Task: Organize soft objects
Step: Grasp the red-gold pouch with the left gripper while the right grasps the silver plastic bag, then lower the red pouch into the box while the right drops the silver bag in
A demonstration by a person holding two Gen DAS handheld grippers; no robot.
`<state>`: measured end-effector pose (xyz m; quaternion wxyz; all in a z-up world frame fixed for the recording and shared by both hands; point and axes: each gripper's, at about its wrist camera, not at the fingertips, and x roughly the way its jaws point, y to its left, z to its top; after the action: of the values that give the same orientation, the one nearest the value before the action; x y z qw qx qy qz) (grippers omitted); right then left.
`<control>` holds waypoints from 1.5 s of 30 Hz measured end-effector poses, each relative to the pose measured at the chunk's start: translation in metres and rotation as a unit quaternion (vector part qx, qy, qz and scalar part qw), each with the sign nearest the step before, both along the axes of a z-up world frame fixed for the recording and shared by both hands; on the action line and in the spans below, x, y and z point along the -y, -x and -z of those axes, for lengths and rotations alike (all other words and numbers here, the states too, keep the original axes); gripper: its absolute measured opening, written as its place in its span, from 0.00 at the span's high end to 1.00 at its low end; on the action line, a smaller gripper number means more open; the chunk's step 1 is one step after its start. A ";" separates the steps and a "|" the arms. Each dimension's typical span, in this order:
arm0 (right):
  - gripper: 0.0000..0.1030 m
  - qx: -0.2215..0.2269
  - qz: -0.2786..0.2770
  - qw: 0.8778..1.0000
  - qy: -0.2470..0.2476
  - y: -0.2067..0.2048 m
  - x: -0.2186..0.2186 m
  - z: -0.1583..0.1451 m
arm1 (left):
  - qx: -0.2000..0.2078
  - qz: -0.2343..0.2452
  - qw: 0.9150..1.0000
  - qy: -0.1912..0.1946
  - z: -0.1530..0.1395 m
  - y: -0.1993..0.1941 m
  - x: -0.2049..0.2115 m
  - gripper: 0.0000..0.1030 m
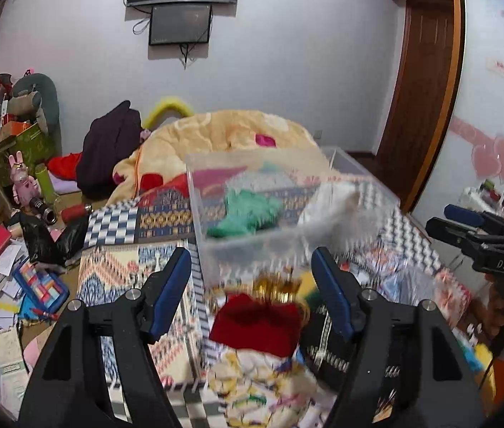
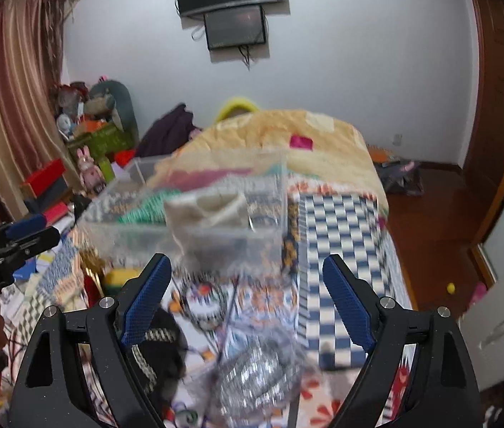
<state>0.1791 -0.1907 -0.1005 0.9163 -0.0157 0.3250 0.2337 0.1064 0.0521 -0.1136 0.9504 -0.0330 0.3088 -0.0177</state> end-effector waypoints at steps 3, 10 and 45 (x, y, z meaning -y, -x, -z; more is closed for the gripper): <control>0.17 -0.024 0.005 1.000 0.011 0.006 0.006 0.016 | -0.012 0.002 1.000 -0.005 0.013 0.007 0.005 0.28; 0.17 -0.084 0.017 0.996 0.030 0.016 0.013 0.053 | -0.058 -0.001 0.998 0.019 0.047 0.003 0.011 0.26; 0.73 -0.042 -0.001 0.999 -0.009 0.025 0.016 0.029 | 0.003 0.001 0.998 0.061 0.026 0.019 0.004 0.97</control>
<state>0.1538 -0.2069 -0.1291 0.9015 0.0023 0.3613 0.2381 0.0875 0.0480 -0.1397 0.9476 -0.0905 0.3040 -0.0378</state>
